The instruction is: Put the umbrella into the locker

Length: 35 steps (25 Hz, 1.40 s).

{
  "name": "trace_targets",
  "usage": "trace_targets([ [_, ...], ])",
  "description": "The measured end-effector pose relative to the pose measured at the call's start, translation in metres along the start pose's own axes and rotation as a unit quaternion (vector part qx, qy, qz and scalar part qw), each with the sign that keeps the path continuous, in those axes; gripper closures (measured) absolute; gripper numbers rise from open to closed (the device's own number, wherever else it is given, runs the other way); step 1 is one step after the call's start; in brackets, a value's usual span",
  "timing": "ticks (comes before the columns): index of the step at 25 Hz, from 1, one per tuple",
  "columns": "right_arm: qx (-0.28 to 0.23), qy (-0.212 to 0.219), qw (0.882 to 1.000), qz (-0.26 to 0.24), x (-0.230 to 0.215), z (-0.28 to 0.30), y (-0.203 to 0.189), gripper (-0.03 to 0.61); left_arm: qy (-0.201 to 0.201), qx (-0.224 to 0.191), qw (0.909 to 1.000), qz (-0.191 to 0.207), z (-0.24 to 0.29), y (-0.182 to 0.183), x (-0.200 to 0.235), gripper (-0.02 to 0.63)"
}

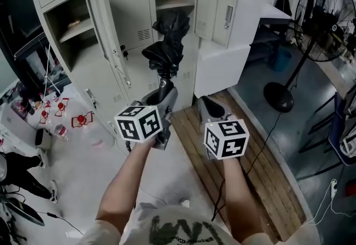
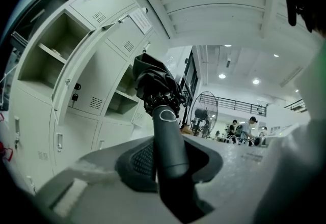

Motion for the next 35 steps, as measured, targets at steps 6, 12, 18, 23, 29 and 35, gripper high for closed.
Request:
trace_targets([
  [6,-0.004,0.032,0.999,-0.011,-0.016,0.0,0.006,0.584,0.016,0.001,0.9998,-0.006,0.009,-0.004,-0.009,0.5],
  [12,0.004,0.047,0.998,-0.036,-0.022,0.005,0.011,0.581,0.024,0.001,0.9997,-0.01,0.017,-0.003,-0.006,0.5],
  [18,0.001,0.033,0.999,-0.033,-0.032,0.03,0.014,0.58,0.019,0.002,0.9998,-0.006,0.036,0.0,0.012,0.5],
  [23,0.008,0.029,0.999,-0.039,-0.044,0.07,0.016,0.58,0.013,-0.002,0.9998,-0.013,0.068,0.006,0.043,0.5],
  [29,0.014,0.022,0.999,-0.038,-0.07,0.145,0.027,0.58,0.007,0.003,0.9998,-0.016,0.124,0.021,0.097,0.5],
  [35,0.016,0.014,0.999,-0.037,-0.09,0.22,0.045,0.58,0.005,0.007,0.9997,-0.022,0.176,0.047,0.149,0.5],
])
Point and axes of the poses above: the fingertips, and each gripper's own axes: z forward along the fingers, x to its left, y out of its top, the point moved 10 cm from there along -z, backward along the fingers, and after that the axes turned 1 degree about z, right-handed, at the moved point
